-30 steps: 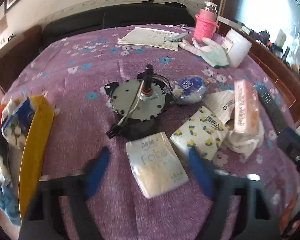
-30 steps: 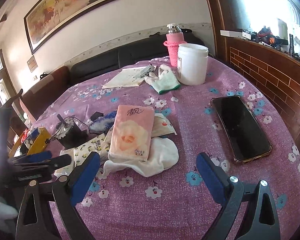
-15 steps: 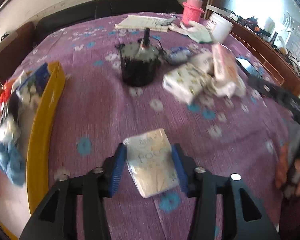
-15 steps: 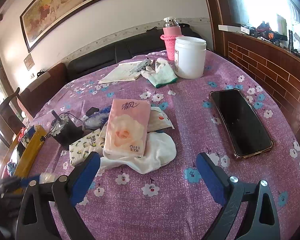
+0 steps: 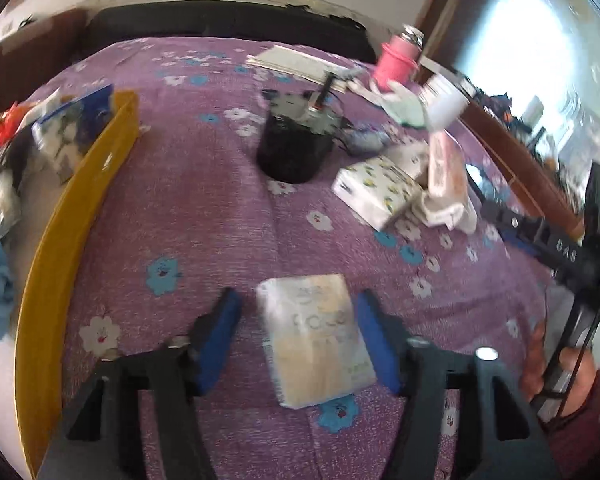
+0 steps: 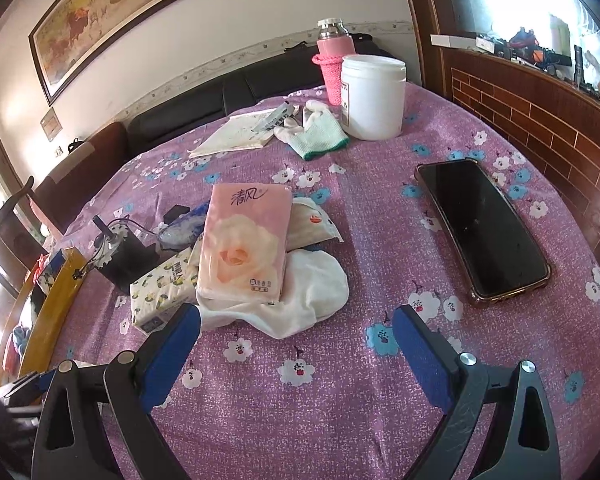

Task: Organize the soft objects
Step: 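Lift the Face pack with left while right grasps the pink rose tissue pack, then carry both tissue packs to the tray and open both grippers to release them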

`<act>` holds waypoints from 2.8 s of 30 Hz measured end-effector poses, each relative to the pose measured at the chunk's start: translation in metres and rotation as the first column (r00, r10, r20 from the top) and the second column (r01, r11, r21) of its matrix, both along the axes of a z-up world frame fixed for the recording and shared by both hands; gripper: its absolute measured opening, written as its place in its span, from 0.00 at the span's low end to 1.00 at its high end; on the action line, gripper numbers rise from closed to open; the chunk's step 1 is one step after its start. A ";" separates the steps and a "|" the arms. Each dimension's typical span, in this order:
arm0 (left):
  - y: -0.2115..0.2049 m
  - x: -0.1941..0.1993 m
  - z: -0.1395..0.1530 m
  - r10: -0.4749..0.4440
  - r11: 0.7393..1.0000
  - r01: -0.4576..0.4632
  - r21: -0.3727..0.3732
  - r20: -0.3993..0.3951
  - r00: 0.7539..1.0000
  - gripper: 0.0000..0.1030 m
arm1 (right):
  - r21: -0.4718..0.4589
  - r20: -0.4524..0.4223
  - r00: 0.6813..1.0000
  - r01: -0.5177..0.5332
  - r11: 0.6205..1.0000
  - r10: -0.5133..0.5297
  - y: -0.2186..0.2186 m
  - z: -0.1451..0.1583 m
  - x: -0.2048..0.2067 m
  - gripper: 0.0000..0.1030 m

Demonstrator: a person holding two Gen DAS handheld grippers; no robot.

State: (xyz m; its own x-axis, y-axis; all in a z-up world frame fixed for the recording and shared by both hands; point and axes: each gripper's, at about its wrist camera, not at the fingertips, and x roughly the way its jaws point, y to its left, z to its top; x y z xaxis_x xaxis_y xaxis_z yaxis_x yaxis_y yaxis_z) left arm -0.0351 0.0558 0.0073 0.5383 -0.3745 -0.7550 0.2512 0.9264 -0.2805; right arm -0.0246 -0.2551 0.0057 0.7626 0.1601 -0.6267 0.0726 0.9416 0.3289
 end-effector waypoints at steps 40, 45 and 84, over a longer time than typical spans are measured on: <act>0.013 -0.024 0.020 -0.004 0.994 0.016 -0.106 0.106 0.994 0.45 | 0.082 0.027 0.992 -0.126 0.989 0.124 0.033 0.079 -0.025 0.57; 0.029 -0.051 0.038 -0.001 0.986 0.019 -0.168 0.103 0.995 0.45 | 0.050 0.055 0.978 -0.204 0.978 0.201 0.062 0.088 -0.048 0.57; 0.281 -0.072 0.036 0.518 0.842 -0.504 -0.192 0.025 0.855 0.71 | -0.149 -0.168 0.680 -0.733 0.664 0.714 0.404 0.048 -0.032 0.59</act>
State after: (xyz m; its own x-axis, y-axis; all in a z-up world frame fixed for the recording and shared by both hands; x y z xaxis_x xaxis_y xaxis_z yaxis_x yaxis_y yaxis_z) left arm -0.1069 0.3369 0.0430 0.7400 -0.1511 -0.6554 -0.2185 0.8676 -0.4467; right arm -0.0563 0.1489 0.0534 0.3979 0.5095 -0.7630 -0.6392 0.7505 0.1678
